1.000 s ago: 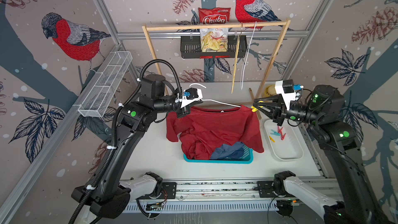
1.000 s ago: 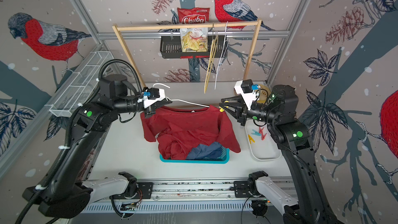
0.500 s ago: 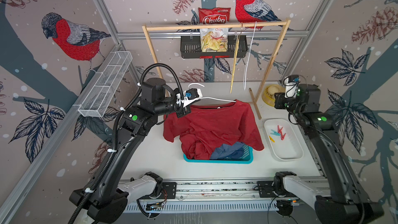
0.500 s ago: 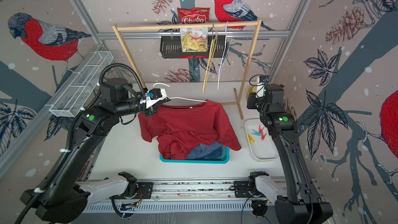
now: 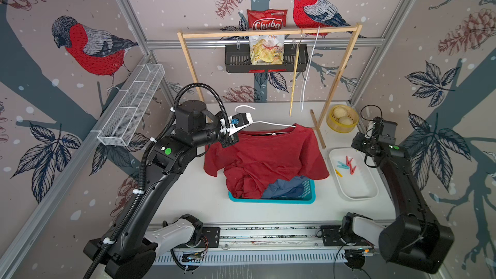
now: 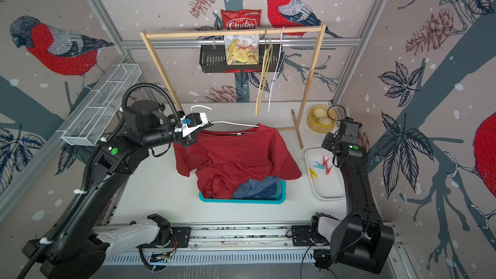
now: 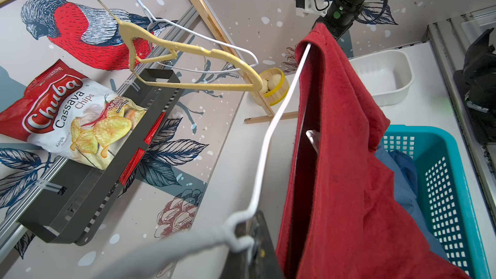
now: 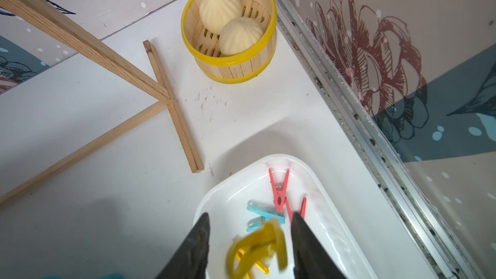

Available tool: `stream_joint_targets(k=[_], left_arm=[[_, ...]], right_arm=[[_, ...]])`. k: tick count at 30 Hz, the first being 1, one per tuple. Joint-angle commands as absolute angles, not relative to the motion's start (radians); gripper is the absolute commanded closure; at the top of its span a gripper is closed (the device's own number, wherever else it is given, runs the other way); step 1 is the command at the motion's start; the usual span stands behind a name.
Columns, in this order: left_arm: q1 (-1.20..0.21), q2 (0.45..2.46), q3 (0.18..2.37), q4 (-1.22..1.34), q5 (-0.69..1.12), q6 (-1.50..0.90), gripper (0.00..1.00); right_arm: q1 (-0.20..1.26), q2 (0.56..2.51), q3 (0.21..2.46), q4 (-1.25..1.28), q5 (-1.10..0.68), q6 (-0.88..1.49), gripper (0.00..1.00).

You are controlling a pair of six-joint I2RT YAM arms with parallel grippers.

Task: Remove the clothespins securing t-shirts to the hanger
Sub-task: Place the clothespin in the storage box, then adjust the hanger.

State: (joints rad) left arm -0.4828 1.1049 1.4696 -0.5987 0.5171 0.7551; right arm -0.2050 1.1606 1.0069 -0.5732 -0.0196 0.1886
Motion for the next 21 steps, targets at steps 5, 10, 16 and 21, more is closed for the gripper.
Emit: stream_joint_targets(k=[5, 10, 16, 21], left_arm=[[-0.484, 1.084, 1.471, -0.501, 0.547, 0.755, 1.0], [-0.485, 1.089, 1.472, -0.501, 0.558, 0.742, 1.0], [-0.503, 1.128, 1.507, -0.505, 0.581, 0.714, 1.0], [-0.584, 1.186, 1.578, -0.543, 0.582, 0.712, 1.0]], right_arm=[[-0.207, 1.147, 1.017, -0.589, -0.041, 0.199, 0.46], [-0.198, 1.095, 1.086, -0.608, -0.169, 0.189, 0.47], [0.029, 0.951, 1.237, -0.506, -0.249, 0.171, 0.47], [0.309, 0.95, 1.425, -0.5, -0.215, 0.141, 0.49]])
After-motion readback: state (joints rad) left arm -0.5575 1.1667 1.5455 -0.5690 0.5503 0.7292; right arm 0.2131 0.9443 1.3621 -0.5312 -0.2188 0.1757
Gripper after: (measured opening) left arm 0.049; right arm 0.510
